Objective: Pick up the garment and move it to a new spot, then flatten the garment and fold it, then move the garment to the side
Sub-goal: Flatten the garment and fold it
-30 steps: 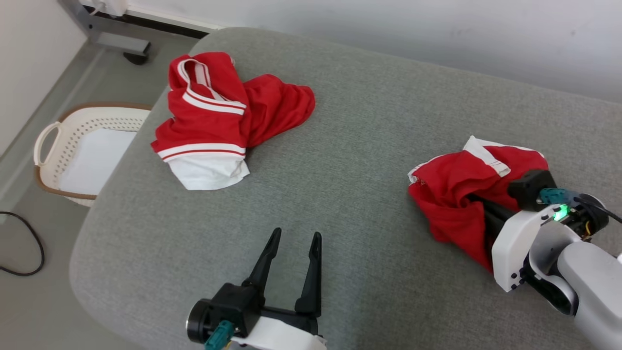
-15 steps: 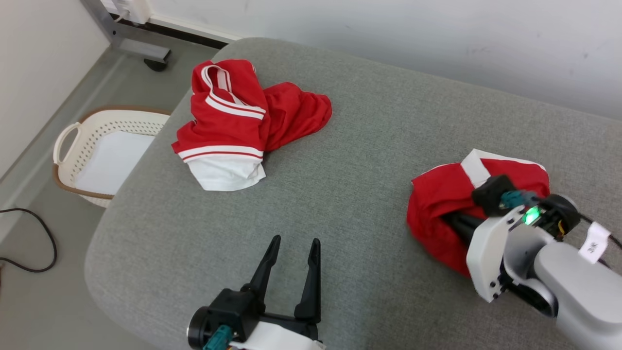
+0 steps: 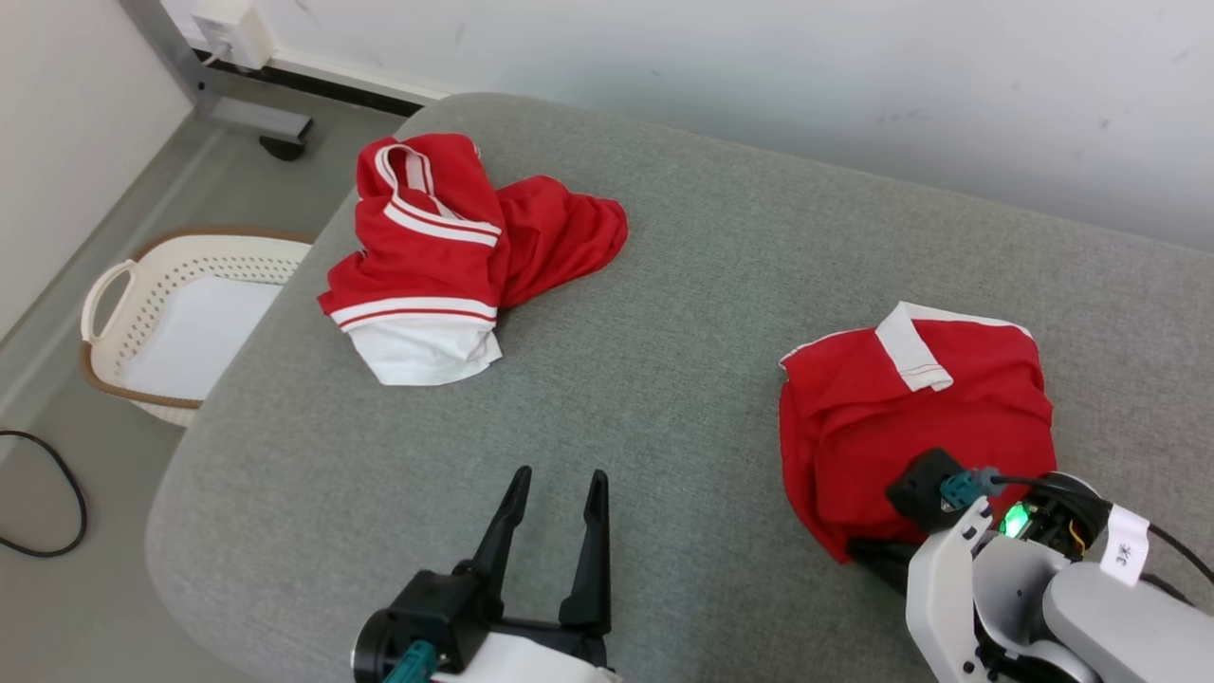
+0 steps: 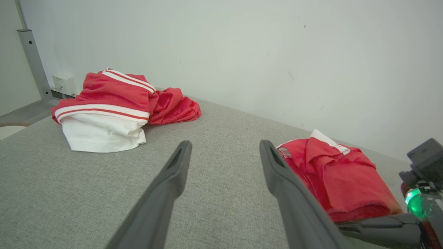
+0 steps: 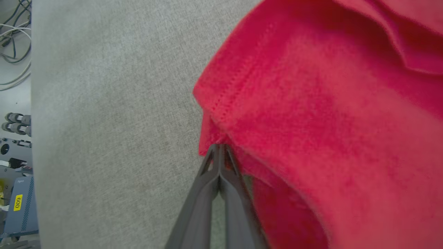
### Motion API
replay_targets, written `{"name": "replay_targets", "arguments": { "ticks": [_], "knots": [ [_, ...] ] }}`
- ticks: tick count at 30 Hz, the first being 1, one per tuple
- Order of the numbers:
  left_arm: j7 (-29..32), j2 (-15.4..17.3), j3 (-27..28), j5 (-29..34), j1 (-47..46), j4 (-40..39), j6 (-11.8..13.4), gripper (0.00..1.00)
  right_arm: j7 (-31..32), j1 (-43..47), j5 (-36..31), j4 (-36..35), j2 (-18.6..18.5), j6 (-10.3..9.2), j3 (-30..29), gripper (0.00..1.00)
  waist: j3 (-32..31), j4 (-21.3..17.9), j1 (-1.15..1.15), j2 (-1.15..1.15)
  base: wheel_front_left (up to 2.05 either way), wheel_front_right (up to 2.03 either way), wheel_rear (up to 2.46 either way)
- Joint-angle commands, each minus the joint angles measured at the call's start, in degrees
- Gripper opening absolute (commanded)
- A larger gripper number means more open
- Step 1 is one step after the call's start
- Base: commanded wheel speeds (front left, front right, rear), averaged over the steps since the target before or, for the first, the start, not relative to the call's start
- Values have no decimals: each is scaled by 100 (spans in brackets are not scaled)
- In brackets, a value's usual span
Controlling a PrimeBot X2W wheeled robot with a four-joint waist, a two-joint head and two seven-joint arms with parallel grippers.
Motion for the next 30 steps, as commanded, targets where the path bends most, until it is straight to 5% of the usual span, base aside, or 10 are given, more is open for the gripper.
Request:
{"name": "replay_targets", "arguments": {
  "ticks": [1, 11, 12, 13, 14, 20, 30],
  "knots": [
    [-2, 23, 8, -46, 16, 3, -10, 100, -34, 135, 48, -36, -9, -13, 19, 0, -6, -16, 0, 0, 0, 0, 0],
    [-2, 23, 310, 202, 164, 111, -98, 100, -685, 572, 173, -745, -217, -13, -795, 0, -246, -377, 0, 0, 0, 0, 0],
    [-2, 23, 356, 230, 181, 118, -116, 100, -725, 631, 172, -854, -273, -13, -925, 17, -274, -426, 0, 0, 0, 0, 0],
    [-2, 23, 386, 268, 196, 118, -129, 100, -762, 691, 163, -945, -334, -13, -1065, 69, -294, -475, 0, 0, 0, 0, 0],
    [-2, 23, 415, 305, 217, 119, -154, 100, -775, 764, 134, -1033, -395, -13, -1198, 100, -308, -519, 0, 0, 0, 0, 0],
    [-2, 23, 533, 402, 254, 121, -244, 100, -1121, 1172, -188, -1242, -503, -14, -2185, 100, -379, -727, 0, 0, 0, 0, 0],
    [-2, 24, 693, 531, 376, -4, -254, 100, -2224, 2131, -992, -911, 141, -14, -4035, 100, -324, -1108, 0, 0, 0, 0, 0]
  ]
}}
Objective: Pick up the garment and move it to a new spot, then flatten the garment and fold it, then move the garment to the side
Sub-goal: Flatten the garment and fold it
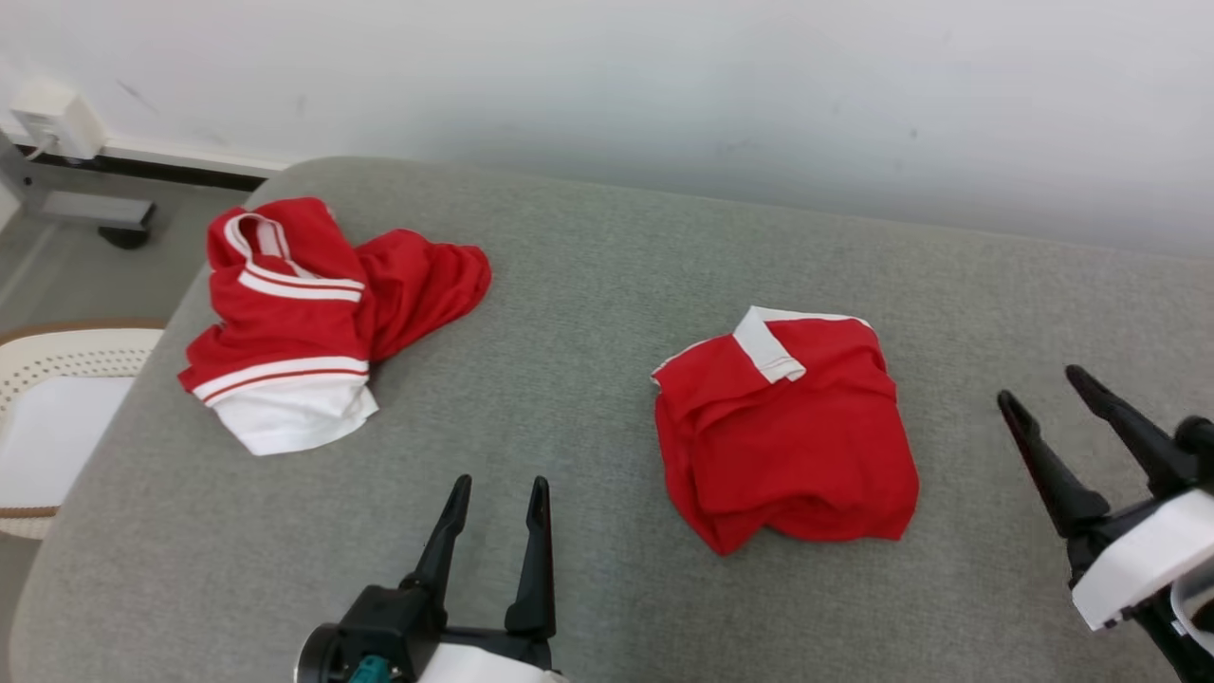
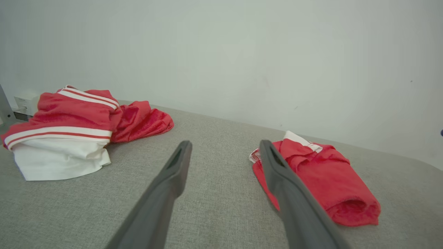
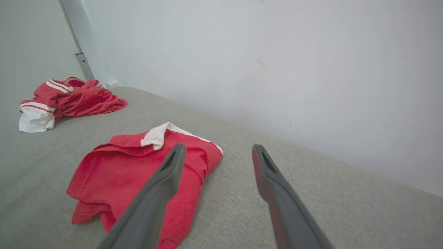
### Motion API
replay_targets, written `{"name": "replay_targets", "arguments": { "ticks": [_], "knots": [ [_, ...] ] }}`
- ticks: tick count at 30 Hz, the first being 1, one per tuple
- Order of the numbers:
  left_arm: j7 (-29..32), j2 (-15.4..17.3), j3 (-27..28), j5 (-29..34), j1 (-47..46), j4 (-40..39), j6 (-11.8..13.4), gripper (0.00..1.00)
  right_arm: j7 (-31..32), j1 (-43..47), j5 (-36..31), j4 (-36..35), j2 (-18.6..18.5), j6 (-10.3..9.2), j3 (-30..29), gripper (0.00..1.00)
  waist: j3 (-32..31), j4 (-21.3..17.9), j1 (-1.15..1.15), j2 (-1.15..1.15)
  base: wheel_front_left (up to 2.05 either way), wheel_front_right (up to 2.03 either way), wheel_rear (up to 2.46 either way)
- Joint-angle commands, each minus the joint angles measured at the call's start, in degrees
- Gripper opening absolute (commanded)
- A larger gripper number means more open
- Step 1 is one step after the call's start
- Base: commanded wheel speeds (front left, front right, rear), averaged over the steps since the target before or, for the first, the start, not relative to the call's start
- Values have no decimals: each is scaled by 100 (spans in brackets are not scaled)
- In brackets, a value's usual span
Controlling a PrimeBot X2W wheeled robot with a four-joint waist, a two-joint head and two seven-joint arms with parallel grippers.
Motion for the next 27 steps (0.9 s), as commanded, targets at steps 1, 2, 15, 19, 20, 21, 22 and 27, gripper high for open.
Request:
{"name": "replay_targets", "arguments": {
  "ticks": [1, 2, 15, 19, 20, 21, 22, 27],
  "knots": [
    [-2, 25, 27, 50, 73, -5, 4, 100, -125, 169, -122, 53, 92, -13, -112, 100, 47, -64, 0, 0, 0, 0, 0],
    [-2, 25, 36, 62, 71, -7, 8, 100, -230, 243, -162, 126, 188, -13, -276, 100, 58, -91, 0, 0, 0, 0, 0],
    [-2, 24, 427, 302, 256, 114, -124, 100, -1440, 1258, -647, 640, 1213, -13, -1692, 100, -103, -560, 0, 0, 0, 0, 0],
    [-2, 24, 545, 380, 341, 178, -204, 100, -1522, 1570, -763, 687, 1448, -13, -1871, 100, -219, -686, 0, 0, 0, 0, 0],
    [-2, 25, 570, 395, 355, 190, -225, 100, -1530, 1620, -802, 699, 1492, -13, -1902, 100, -247, -719, 0, 0, 0, 0, 0],
    [-2, 24, 596, 415, 380, 198, -239, 100, -1526, 1670, -834, 704, 1543, -13, -1924, 100, -277, -753, 0, 0, 0, 0, 0],
    [-2, 25, 628, 429, 413, 213, -256, 100, -1536, 1713, -860, 709, 1597, -13, -1926, 100, -307, -789, 0, 0, 0, 0, 0],
    [-2, 24, 795, 473, 501, 251, -300, 100, -1565, 1792, -955, 709, 1756, -13, -2020, 100, -405, -959, 0, 0, 0, 0, 0]
  ]
}}
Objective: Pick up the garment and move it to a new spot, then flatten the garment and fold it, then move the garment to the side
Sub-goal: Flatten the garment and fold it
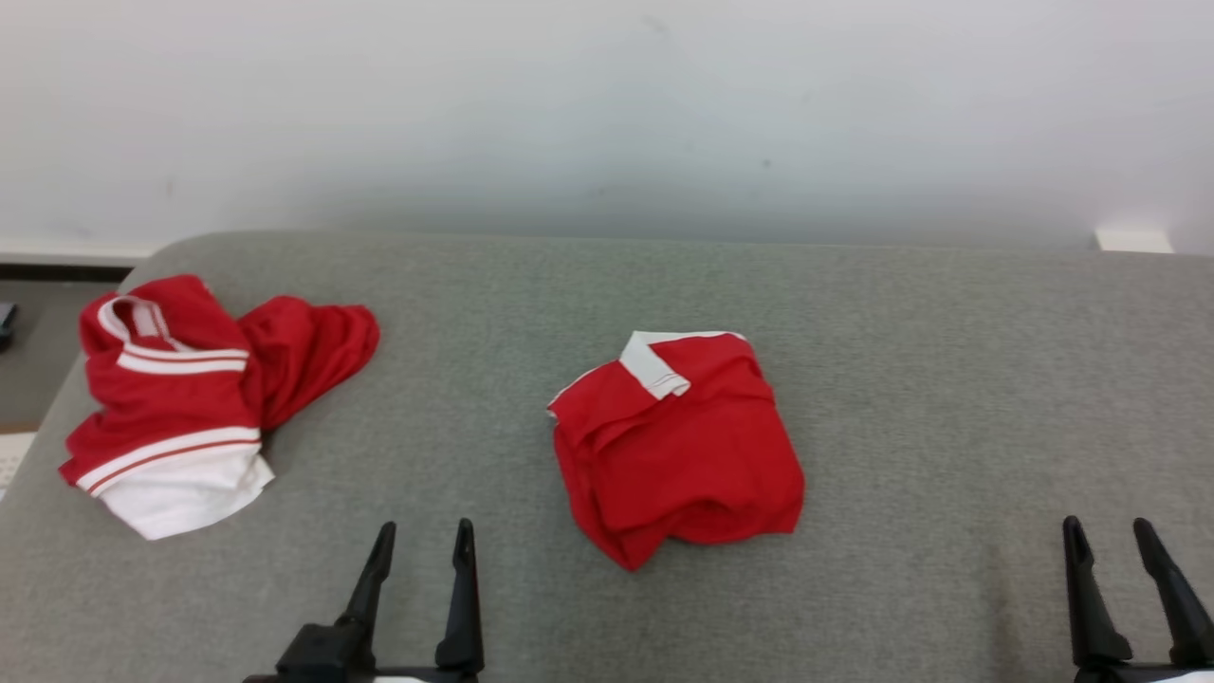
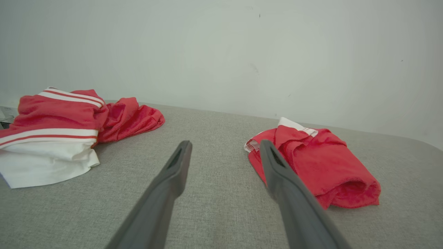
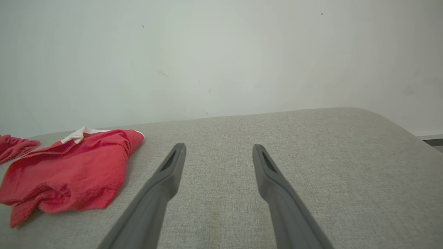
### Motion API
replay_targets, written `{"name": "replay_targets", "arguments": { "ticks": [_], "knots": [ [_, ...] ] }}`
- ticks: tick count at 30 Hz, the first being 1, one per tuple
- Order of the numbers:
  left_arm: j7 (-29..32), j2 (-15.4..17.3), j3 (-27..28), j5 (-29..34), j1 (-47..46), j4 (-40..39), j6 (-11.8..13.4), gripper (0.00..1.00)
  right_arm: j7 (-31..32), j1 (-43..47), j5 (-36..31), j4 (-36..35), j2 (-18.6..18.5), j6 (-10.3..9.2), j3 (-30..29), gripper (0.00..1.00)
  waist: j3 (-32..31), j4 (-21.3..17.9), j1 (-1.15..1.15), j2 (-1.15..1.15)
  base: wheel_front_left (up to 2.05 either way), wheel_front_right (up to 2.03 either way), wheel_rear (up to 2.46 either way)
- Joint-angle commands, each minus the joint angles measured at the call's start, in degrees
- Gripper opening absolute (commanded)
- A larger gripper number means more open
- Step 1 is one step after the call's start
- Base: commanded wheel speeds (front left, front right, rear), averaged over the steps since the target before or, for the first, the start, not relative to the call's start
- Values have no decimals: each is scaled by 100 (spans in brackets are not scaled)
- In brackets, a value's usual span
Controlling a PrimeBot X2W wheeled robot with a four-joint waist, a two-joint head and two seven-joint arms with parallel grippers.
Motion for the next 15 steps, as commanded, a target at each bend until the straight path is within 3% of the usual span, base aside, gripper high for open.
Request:
{"name": "replay_targets", "arguments": {
  "ticks": [1, 10, 11, 13, 14, 15],
  "knots": [
    [-2, 23, 28, 72, 62, -5, 3, 100, -34, 82, -41, -17, 30, -13, 4, 100, -56, -93, 0, 0, 0, 0, 0],
    [-2, 23, 289, 101, 140, 78, -104, 100, -35, 209, -188, -2, 83, -13, -77, 100, -199, -331, 0, 0, 0, 0, 0],
    [-2, 23, 289, 100, 127, 75, -109, 100, -36, 206, -174, -7, 83, -13, -85, 83, -188, -329, 0, 0, 0, 0, 0],
    [-2, 23, 265, 100, 60, 58, -110, 100, 15, 132, -84, -74, 64, -13, 17, 11, -129, -299, 0, 0, 0, 0, 0],
    [-2, 23, 247, 102, 23, 48, -117, 100, 69, 75, 6, -115, 54, -13, 78, 0, -88, -273, 0, 0, 0, 0, 0],
    [-2, 23, 223, 104, -3, 39, -118, 100, 120, -8, 88, -172, 22, -13, 146, 0, -45, -240, 0, 0, 0, 0, 0]
  ]
}}
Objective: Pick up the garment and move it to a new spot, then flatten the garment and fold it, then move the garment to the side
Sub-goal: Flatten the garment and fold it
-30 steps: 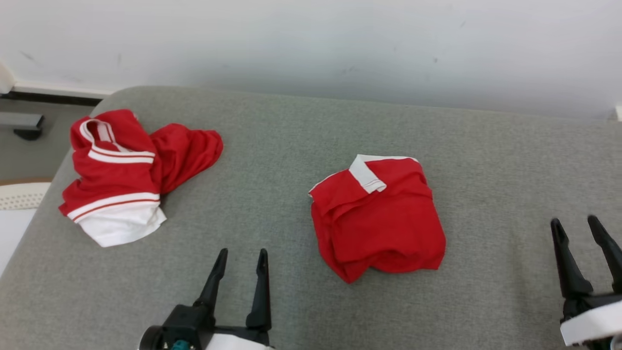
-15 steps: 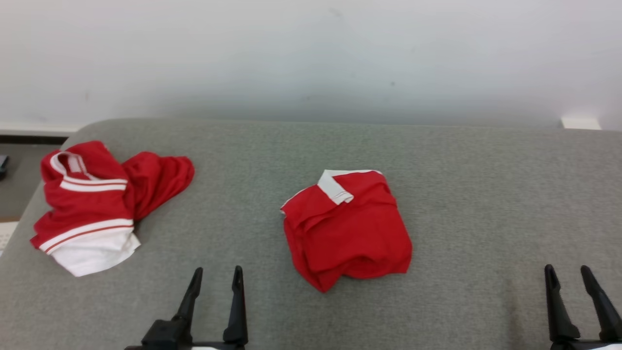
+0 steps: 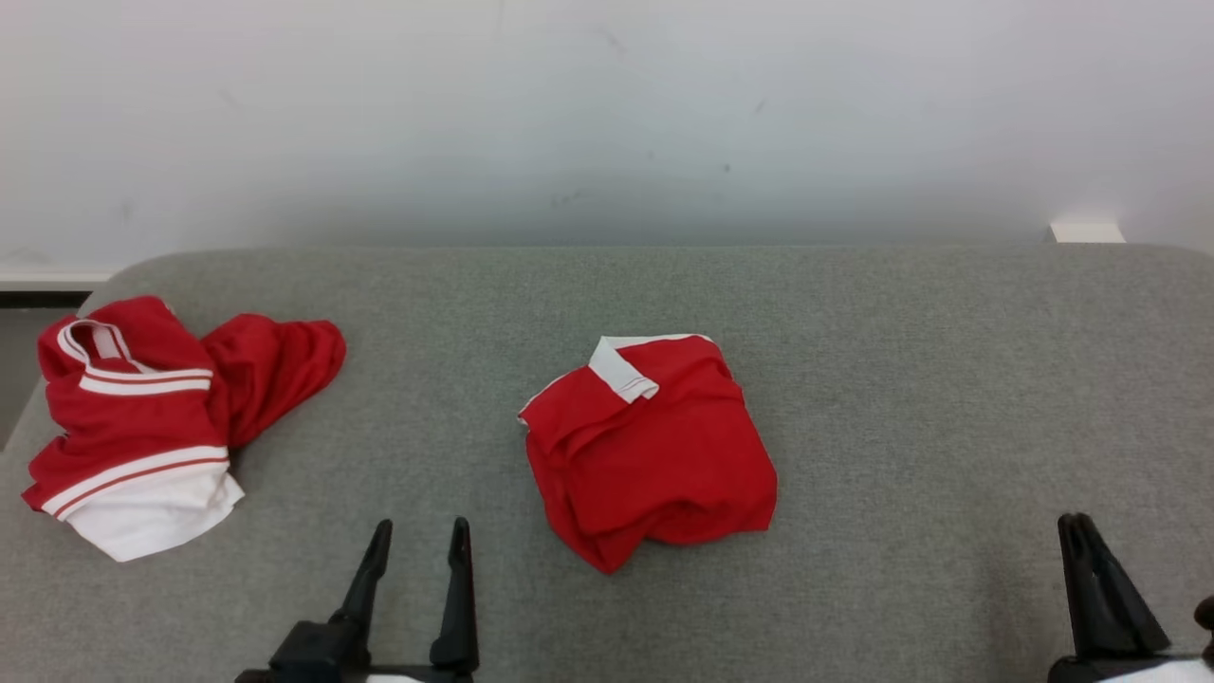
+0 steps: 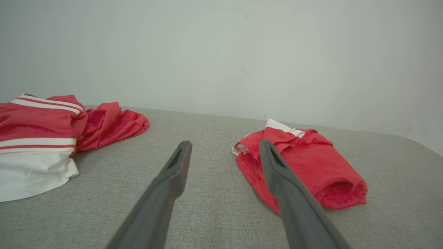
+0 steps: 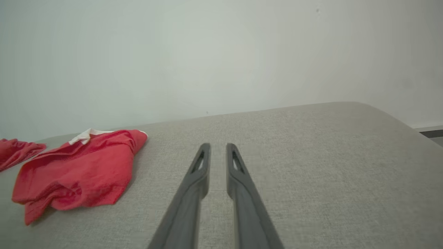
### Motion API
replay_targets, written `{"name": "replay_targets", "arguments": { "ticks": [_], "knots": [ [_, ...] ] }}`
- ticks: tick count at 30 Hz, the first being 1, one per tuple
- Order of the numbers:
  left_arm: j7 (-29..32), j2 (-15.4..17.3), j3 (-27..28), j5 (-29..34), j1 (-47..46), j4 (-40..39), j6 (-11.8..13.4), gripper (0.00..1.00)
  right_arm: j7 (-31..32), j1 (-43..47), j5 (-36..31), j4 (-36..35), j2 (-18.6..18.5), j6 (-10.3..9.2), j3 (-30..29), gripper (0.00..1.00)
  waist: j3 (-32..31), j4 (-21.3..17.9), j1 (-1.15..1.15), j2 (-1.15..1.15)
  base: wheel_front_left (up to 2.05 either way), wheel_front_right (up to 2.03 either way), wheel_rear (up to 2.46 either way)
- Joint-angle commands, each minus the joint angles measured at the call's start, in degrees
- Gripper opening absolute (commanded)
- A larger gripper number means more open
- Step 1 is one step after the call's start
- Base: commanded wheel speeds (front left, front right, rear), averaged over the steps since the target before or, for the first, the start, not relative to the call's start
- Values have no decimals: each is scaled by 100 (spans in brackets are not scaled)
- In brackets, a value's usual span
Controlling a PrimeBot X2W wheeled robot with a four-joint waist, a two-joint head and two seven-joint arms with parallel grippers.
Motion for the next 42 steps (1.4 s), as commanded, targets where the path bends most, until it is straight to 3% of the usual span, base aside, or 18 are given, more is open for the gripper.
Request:
{"name": "replay_targets", "arguments": {
  "ticks": [1, 8, 16, 26, 42],
  "knots": [
    [-2, 22, -16, 57, -49, 6, 6, 100, 38, -154, 79, -65, -86, -13, 47, 0, 69, 72, 0, 0, 0, 0, 0],
    [-2, 24, -379, -61, -341, 46, 54, 100, 766, -1167, 429, -336, -427, -13, 910, 0, 438, 495, 0, 0, 0, 0, 0],
    [-2, 23, -1067, -402, -807, 1, 223, 100, 1640, -2489, 631, 362, -812, -13, 2049, 0, 845, 1252, 0, 0, 0, 0, 0],
    [-2, 23, -1589, -731, -1045, -158, 518, 100, 2051, -3408, 946, 1148, -1216, -13, 3189, 0, 1117, 1911, 0, 0, 0, 0, 0],
    [-2, 23, -2141, -1158, -1106, -406, 802, 100, 2655, -4358, 1238, 1500, -1646, -13, 4125, 0, 1274, 2733, 0, 0, 0, 0, 0]
  ]
}}
